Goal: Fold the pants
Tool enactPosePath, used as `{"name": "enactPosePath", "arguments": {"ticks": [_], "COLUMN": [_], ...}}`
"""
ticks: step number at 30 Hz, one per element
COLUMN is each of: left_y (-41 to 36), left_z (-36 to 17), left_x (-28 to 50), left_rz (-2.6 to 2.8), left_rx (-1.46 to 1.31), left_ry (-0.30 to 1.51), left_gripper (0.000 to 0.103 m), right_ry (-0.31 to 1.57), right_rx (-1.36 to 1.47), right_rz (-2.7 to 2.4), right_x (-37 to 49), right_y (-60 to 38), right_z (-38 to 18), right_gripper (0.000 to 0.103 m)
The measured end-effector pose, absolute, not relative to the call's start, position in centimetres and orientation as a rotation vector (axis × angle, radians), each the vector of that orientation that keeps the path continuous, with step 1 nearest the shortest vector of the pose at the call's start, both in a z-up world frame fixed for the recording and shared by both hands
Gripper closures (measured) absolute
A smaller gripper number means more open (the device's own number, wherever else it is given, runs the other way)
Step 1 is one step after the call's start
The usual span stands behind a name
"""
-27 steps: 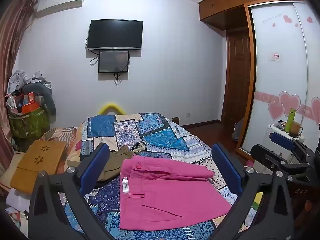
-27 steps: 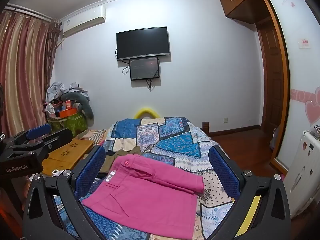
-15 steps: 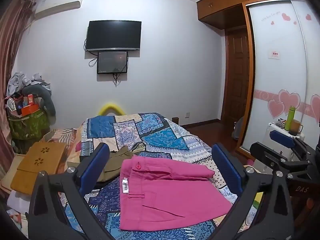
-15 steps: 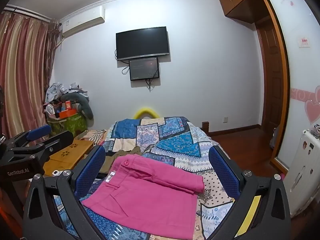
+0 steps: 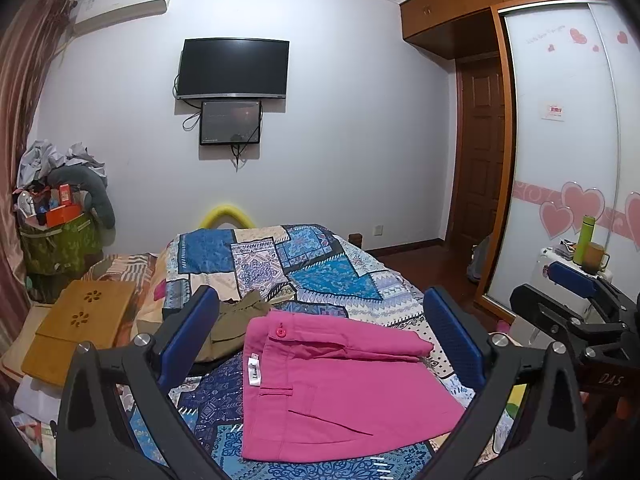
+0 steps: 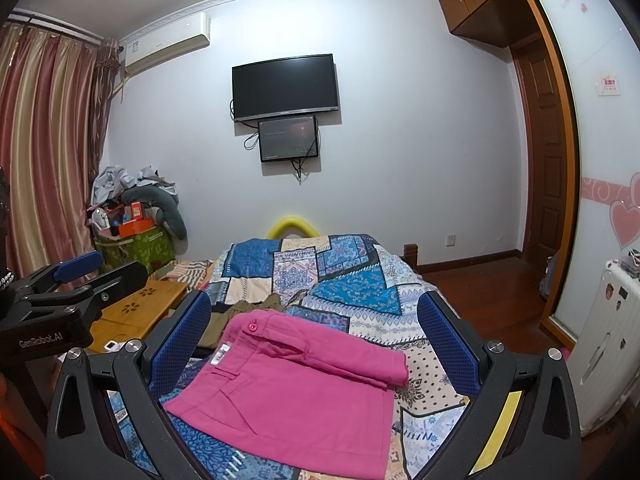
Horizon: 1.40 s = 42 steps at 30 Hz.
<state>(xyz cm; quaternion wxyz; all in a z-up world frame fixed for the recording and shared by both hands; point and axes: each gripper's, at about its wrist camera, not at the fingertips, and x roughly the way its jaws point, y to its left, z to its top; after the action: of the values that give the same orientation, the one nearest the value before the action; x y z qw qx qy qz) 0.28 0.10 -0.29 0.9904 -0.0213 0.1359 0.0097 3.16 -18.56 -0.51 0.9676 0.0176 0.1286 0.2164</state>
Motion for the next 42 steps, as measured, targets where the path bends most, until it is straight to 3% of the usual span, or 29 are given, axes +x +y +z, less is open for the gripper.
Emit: {"name": "enactPosePath", "arguments": {"ticks": [42], "left_y": [-0.21], "left_z": [-0.42], "left_x": [0.44], "left_rz": [0.018], "left_rx": [-0.041], "left_ry": [0.267], "left_gripper": [0.000], "right_ry": [0.257], "right_rx": [0.037], "right_rz": [0.436], "right_x": [3.32], "right_y": [-18.97], "right_z": [-0.17], "right_gripper": [0.000]}}
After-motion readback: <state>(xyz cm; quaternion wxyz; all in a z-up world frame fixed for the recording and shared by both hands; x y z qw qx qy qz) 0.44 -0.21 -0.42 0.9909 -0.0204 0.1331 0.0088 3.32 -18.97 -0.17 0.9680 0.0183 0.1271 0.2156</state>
